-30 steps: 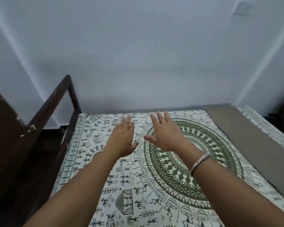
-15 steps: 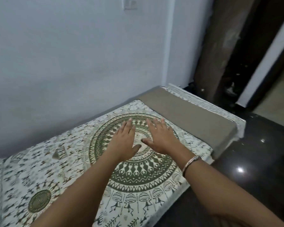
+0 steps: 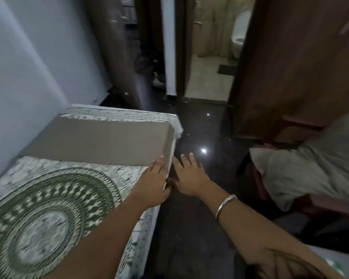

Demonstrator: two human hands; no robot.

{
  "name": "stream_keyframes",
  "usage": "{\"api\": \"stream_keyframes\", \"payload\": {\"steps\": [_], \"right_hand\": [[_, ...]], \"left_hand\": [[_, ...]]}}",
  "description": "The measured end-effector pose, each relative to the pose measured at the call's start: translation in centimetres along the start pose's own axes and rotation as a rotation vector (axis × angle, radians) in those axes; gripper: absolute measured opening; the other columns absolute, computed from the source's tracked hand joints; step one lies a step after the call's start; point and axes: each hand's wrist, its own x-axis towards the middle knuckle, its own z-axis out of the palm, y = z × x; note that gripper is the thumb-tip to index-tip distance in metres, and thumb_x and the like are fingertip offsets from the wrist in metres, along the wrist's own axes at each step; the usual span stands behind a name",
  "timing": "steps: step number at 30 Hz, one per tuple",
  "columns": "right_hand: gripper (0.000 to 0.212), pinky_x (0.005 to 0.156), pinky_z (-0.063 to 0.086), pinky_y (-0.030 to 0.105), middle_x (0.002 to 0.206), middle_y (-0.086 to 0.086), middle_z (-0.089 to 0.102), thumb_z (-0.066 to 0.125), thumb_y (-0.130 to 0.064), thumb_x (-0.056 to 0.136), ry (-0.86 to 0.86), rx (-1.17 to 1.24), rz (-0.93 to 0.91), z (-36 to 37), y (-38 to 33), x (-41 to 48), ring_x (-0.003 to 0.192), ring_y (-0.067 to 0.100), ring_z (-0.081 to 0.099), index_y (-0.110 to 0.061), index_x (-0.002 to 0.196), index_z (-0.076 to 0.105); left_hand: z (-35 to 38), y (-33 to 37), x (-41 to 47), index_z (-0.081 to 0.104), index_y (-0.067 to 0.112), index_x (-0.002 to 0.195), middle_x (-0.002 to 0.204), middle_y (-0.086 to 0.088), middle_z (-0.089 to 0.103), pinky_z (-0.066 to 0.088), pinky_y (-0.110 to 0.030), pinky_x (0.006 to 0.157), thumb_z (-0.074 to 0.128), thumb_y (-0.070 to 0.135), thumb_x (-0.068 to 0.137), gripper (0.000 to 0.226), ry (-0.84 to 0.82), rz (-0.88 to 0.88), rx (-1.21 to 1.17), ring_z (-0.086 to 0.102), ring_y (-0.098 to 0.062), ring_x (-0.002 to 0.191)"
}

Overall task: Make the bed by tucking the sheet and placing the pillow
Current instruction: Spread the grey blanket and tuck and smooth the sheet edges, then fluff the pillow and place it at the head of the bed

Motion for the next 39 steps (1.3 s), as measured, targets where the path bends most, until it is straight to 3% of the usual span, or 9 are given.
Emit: {"api": "stream_keyframes", "payload": {"steps": [4, 12, 19, 23, 28, 35, 39], "right_hand": [[0.075, 0.114, 0.011, 0.058, 0.159, 0.01, 0.0, 0.037, -0.051, 0.095, -0.006, 0.065, 0.228, -0.1, 6.9, -0.8, 0.144, 0.036, -0.011, -0.023, 0.152, -0.002], [0.081, 0.115, 0.012, 0.053, 0.159, 0.01, 0.006, 0.034, -0.063, 0.092, 0.132, 0.253, 0.698, -3.0, 18.8, -3.5, 0.145, 0.035, -0.005, -0.021, 0.152, 0.001], [0.076, 0.115, 0.005, 0.039, 0.155, 0.015, 0.02, 0.037, -0.056, 0.095, 0.37, 0.563, 0.959, -3.5, 24.1, -3.3, 0.142, 0.034, 0.014, -0.013, 0.151, 0.009], [0.078, 0.115, 0.004, 0.037, 0.156, 0.015, 0.017, 0.036, -0.055, 0.096, 0.391, 0.639, 1.051, -2.9, 28.9, -3.6, 0.143, 0.032, 0.013, -0.007, 0.15, 0.008], [0.079, 0.114, 0.021, 0.036, 0.151, 0.019, 0.03, 0.046, -0.05, 0.094, 0.613, 0.813, 1.222, -2.9, 39.1, -3.2, 0.139, 0.032, 0.029, -0.001, 0.148, 0.016], [0.074, 0.099, 0.034, 0.031, 0.146, 0.017, 0.038, 0.05, -0.049, 0.092, 0.726, 1.001, 1.428, -1.2, 53.1, -3.6, 0.132, 0.03, 0.039, -0.002, 0.143, 0.026], [0.082, 0.108, 0.031, 0.037, 0.15, 0.018, 0.032, 0.059, -0.041, 0.09, 0.732, 1.044, 1.552, 0.7, 57.8, -3.9, 0.137, 0.031, 0.032, 0.0, 0.147, 0.018]], "left_hand": [[1.1, 4.7, 7.2, 0.009, 0.009, 0.15, 0.159, -0.008, -0.006, 0.014, -0.038, 0.118, 0.045, 0.034, 0.091, 0.074, -0.096, 0.216, -0.003, 0.0, -0.024, 0.146], [0.6, 13.3, 20.3, 0.008, 0.011, 0.151, 0.159, -0.006, -0.004, 0.014, -0.036, 0.117, 0.047, 0.046, 0.093, 0.078, -0.212, 0.59, -0.03, 0.003, -0.023, 0.146], [0.6, 19.4, 29.0, 0.011, 0.009, 0.15, 0.158, -0.009, 0.007, 0.022, -0.04, 0.116, 0.049, 0.047, 0.092, 0.079, -0.305, 0.786, -0.029, 0.011, -0.023, 0.145], [2.5, 23.8, 33.3, 0.021, 0.007, 0.147, 0.152, -0.013, 0.025, 0.029, -0.038, 0.111, 0.054, 0.044, 0.091, 0.075, -0.399, 0.785, -0.113, 0.028, -0.028, 0.138], [6.2, 30.6, 40.3, 0.033, 0.008, 0.141, 0.144, -0.014, 0.036, 0.037, -0.035, 0.103, 0.056, 0.042, 0.09, 0.065, -0.511, 0.691, -0.234, 0.04, -0.028, 0.129], [11.4, 41.7, 50.6, 0.037, 0.009, 0.137, 0.141, -0.012, 0.043, 0.038, -0.034, 0.101, 0.057, 0.039, 0.09, 0.059, -0.599, 0.587, -0.322, 0.045, -0.027, 0.125], [15.8, 46.3, 54.1, 0.029, 0.011, 0.146, 0.148, -0.01, 0.037, 0.033, -0.035, 0.108, 0.057, 0.039, 0.091, 0.068, -0.667, 0.474, -0.371, 0.038, -0.024, 0.133]]}}
